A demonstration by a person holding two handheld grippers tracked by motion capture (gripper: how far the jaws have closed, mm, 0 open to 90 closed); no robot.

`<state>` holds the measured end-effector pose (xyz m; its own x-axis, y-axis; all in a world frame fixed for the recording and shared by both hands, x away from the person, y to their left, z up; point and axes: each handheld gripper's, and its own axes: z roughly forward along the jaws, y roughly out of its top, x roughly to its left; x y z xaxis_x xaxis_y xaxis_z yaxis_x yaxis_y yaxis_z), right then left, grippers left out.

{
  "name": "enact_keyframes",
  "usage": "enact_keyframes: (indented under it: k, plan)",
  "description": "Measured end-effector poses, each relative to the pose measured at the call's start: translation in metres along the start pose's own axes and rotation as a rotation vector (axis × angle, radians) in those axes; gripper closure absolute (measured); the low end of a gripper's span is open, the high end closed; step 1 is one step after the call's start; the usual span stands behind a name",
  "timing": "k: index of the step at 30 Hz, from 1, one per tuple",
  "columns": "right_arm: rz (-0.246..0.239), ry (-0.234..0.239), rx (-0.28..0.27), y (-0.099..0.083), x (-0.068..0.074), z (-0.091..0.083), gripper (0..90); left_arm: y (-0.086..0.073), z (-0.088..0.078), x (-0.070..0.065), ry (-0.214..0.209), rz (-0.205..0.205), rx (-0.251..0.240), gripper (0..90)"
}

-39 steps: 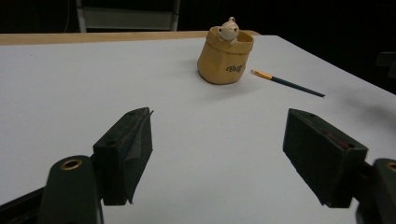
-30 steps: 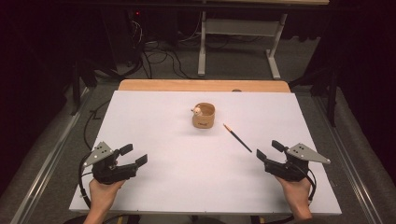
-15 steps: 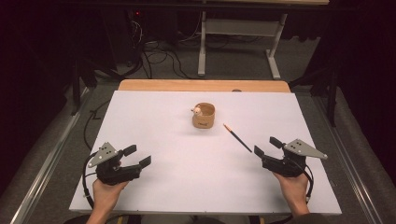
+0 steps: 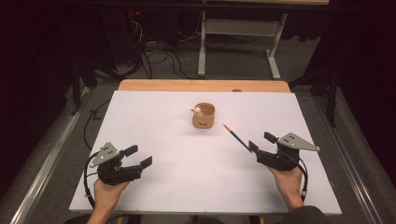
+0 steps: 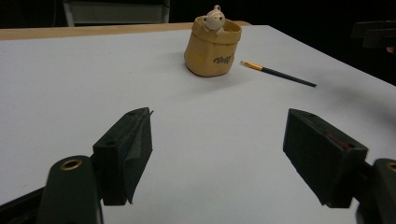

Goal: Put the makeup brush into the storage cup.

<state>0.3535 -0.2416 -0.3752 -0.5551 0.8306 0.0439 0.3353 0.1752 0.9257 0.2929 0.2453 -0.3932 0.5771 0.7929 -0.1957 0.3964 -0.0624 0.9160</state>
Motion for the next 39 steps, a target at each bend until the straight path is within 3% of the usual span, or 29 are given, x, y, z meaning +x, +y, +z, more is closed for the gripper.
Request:
enact_keyframes:
  k: [19, 39]
  plan:
    - [0.006, -0.007, -0.007, 0.01, 0.0, 0.014, 30.1, 0.001, 0.0, 0.001, -0.003, -0.003, 0.0, 24.3]
    - [-0.021, 0.014, 0.007, 0.023, 0.007, 0.035, 29.9, 0.001, -0.001, 0.003, -0.002, -0.008, -0.007, 24.3]
